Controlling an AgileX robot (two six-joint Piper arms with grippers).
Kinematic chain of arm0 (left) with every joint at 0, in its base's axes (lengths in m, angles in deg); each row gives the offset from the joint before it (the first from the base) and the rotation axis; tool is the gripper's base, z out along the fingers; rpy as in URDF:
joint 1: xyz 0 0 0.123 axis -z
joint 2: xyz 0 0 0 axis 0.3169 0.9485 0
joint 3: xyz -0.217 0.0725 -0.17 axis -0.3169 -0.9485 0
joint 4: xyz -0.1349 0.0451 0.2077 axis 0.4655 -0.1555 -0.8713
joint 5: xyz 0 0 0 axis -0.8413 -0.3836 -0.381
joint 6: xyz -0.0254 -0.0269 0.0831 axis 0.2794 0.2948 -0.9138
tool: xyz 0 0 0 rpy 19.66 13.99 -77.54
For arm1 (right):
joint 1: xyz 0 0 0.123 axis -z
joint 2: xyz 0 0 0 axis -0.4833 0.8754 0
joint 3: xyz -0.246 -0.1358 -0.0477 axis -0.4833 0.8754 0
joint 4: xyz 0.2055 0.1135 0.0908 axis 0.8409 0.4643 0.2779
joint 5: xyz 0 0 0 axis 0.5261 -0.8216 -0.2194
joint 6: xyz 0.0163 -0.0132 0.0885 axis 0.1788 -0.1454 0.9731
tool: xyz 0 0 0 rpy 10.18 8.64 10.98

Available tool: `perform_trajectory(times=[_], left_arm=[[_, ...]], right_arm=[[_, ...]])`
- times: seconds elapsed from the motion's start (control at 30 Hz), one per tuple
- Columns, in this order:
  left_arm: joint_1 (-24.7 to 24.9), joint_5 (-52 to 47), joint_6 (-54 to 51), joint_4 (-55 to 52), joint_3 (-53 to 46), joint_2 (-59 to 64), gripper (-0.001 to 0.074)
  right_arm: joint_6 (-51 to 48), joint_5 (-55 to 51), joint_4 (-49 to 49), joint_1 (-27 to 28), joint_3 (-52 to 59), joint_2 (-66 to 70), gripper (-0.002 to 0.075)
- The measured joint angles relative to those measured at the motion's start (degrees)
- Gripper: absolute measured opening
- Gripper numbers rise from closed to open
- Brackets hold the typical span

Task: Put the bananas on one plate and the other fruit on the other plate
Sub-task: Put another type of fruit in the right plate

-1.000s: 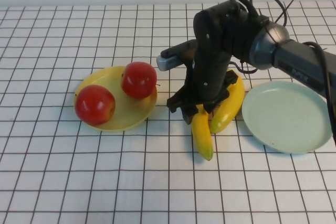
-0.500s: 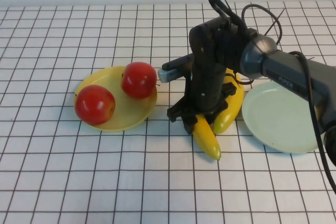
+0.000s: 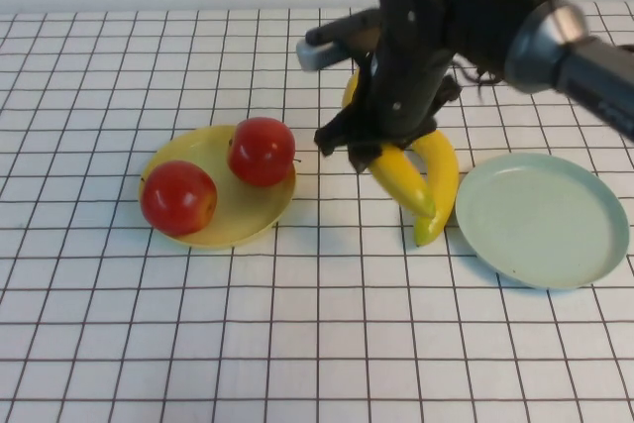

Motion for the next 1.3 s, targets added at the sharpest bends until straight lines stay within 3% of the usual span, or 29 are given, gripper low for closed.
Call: perform_trajectory(times=[0.17,0.4,0.6,0.83,1.07,1.3], left_arm=[[0.0,0.0,0.0,0.0,0.0,0.0,-0.0002],[0.0,0.0,0.0,0.0,0.0,0.0,-0.0002],[0.0,0.0,0.0,0.0,0.0,0.0,-0.0002],[0.0,0.0,0.0,-0.04,0.0,0.0,-0.0002],[0.0,0.0,0.0,-0.13,0.0,0.0,-0.0002],[0.0,0.0,0.0,-0.13,0.0,0.0,-0.0002]], right_arm=[[3.01,0.0,-5.9,2.27,7.72,-9.05,0.0312],[3.61,0.38,-8.34,11.88,27.47,-14.35,0.0312],[3.57,8.19,-7.45,19.6,36.68,-14.45,0.0312],[0.93,16.11,-4.59,21.69,37.46,-14.45,0.0312],[0.84,16.54,-4.06,21.69,37.46,-13.07,0.0465],[0.72,10.04,-1.14,21.69,31.02,-13.07,0.0496]])
